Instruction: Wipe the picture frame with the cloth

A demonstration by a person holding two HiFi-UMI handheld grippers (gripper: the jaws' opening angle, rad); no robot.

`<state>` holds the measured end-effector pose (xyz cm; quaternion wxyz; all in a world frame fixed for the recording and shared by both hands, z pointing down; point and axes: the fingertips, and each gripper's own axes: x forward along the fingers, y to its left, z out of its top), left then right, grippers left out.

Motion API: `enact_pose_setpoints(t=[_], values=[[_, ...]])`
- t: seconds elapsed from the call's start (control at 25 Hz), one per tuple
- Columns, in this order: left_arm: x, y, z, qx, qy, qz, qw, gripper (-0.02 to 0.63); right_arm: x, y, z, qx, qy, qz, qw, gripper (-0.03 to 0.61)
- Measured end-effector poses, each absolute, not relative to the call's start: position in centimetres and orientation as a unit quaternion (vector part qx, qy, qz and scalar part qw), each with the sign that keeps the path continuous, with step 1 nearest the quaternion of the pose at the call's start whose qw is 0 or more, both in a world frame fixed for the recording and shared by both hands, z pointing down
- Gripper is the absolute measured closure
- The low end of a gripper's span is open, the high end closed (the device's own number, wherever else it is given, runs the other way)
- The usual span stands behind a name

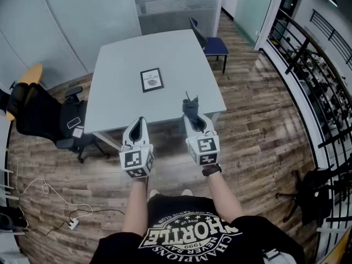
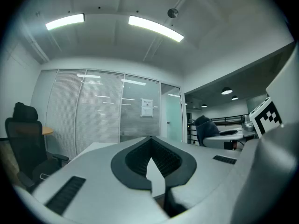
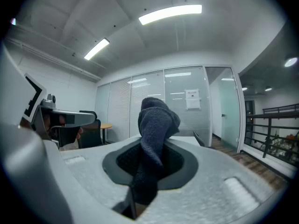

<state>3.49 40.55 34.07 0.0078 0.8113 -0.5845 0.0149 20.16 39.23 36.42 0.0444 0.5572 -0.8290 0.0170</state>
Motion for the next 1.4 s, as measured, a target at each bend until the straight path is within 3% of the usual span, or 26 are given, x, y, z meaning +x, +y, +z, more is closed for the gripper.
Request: enact_pose_setpoints(t=[0.4,0.76,1.4], values=[[5.3,40.7,38.4,0.808,-0.584,0.039,0.065,0.615,20.9,39.0,37.5,0.54,-0.841,0.012,0.044,0.509],[6.1,32.0,39.2,0.826,-0.558,0.009,0.083,0.615,18.7,31.7,38.6,0.526,-0.847,0.019,0.066,0.506],[-2.1,12.5,38.4,0.834,-0.547,0.014,0.069,0.615,10.8,11.9,37.7,0.558,-0.827,0.045,0.044,0.506]])
